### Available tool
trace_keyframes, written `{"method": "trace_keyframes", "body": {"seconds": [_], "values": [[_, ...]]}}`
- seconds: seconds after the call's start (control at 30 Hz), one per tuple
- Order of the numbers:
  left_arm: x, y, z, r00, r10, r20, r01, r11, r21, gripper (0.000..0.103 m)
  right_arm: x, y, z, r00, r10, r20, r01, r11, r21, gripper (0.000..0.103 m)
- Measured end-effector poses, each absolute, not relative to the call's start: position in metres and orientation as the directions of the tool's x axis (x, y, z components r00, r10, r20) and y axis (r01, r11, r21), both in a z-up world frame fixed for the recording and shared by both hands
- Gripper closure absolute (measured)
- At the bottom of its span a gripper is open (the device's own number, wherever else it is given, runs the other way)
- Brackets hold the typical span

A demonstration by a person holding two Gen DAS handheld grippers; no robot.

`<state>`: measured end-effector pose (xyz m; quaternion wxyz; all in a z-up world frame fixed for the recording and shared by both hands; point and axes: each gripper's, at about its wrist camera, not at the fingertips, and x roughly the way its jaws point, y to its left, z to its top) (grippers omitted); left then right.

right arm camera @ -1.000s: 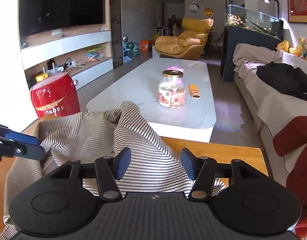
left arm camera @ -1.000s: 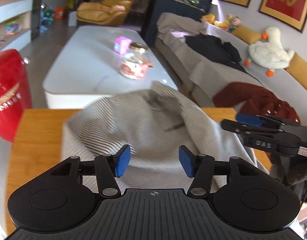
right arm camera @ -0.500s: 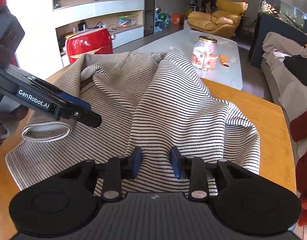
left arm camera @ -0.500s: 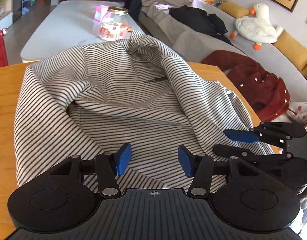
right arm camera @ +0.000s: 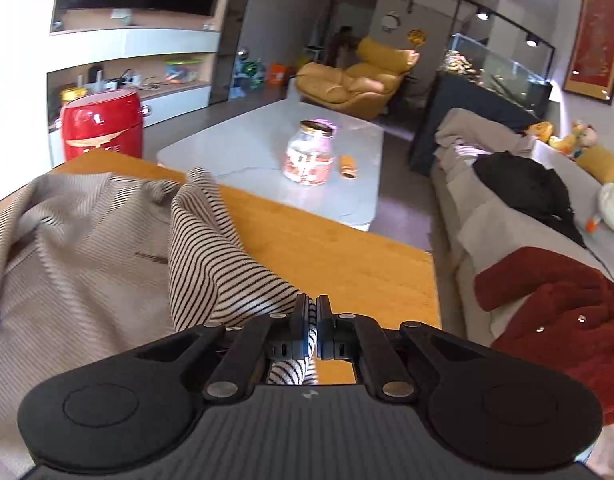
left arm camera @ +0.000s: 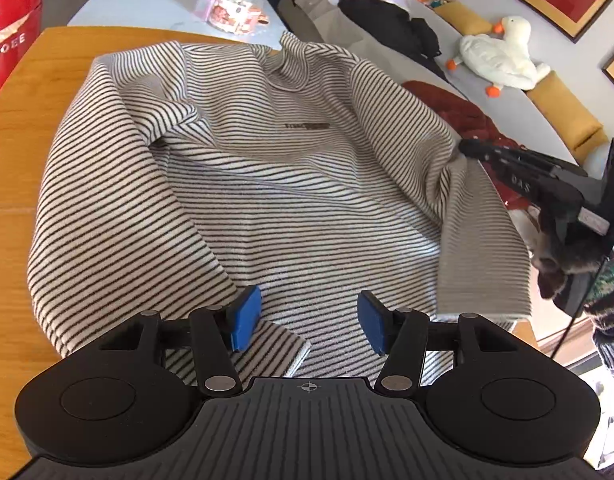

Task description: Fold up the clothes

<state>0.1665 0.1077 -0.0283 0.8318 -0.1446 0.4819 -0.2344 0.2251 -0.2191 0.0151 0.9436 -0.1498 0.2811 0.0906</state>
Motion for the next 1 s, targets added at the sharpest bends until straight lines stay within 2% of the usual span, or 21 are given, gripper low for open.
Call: {"method": "trace_keyframes", "body": {"seconds": [0.2,0.27,0.3,0.37,0.47,0.53,0.67,0.73,0.77,0.8,0.83,0.9,0.97,1.0], "values": [[0.158,0.105,-0.024,0.404,-0.522,-0.751,0.270,0.853,-0.447,0.042,0.259,-0.238,0.010,0.869,-0.071,-0.489,-0.106,0.940,-0.324,0.100],[0.162,0.108,-0.016,0.442,-0.486,-0.754,0.266,0.874,-0.407,0.041,0.279,-0.257,0.004,0.858,-0.154,-0.491,-0.026,0.940,-0.341,0.100],[0.164,0.110,-0.012,0.463,-0.466,-0.754,0.263,0.884,-0.386,0.037,0.290,-0.268,0.002,0.839,-0.171,-0.517,-0.002,0.948,-0.318,0.100],[0.167,0.120,0.001,0.541,-0.394,-0.744,0.241,0.919,-0.312,0.030,0.299,-0.287,0.003,0.808,-0.114,-0.578,-0.007,0.979,-0.202,0.100],[0.180,0.136,0.020,0.630,-0.314,-0.711,0.216,0.949,-0.228,0.024,0.290,-0.288,0.009,0.800,0.075,-0.596,-0.132,0.990,-0.054,0.097],[0.196,0.146,0.026,0.655,-0.297,-0.694,0.215,0.955,-0.206,0.021,0.285,-0.276,0.010,0.794,0.145,-0.590,-0.194,0.981,-0.020,0.089],[0.241,0.156,0.016,0.683,-0.206,-0.701,0.188,0.977,-0.103,0.021,0.274,-0.245,0.003,0.764,0.261,-0.590,-0.309,0.951,0.020,0.087],[0.262,0.154,0.005,0.669,-0.168,-0.724,0.181,0.982,-0.061,0.022,0.267,-0.226,-0.006,0.738,0.298,-0.605,-0.383,0.923,-0.013,0.083],[0.272,0.153,-0.002,0.651,-0.155,-0.743,0.181,0.982,-0.046,0.028,0.263,-0.217,-0.013,0.727,0.297,-0.619,-0.410,0.911,-0.045,0.081],[0.281,0.151,-0.007,0.635,-0.140,-0.759,0.182,0.983,-0.029,0.045,0.261,-0.210,-0.020,0.718,0.273,-0.641,-0.419,0.904,-0.085,0.081],[0.286,0.149,-0.010,0.637,-0.112,-0.762,0.181,0.983,0.006,0.053,0.260,-0.208,-0.028,0.709,0.242,-0.662,-0.411,0.905,-0.109,0.081],[0.296,0.145,-0.016,0.641,-0.057,-0.765,0.178,0.981,0.076,0.078,0.258,-0.210,-0.039,0.700,0.202,-0.685,-0.387,0.914,-0.125,0.080],[0.304,0.145,-0.018,0.663,0.009,-0.749,0.154,0.977,0.148,0.085,0.254,-0.213,-0.039,0.698,0.195,-0.689,-0.373,0.920,-0.117,0.080],[0.297,0.145,-0.014,0.666,-0.024,-0.746,0.163,0.980,0.114,0.087,0.254,-0.213,-0.036,0.686,0.188,-0.703,-0.367,0.923,-0.112,0.080]]}}
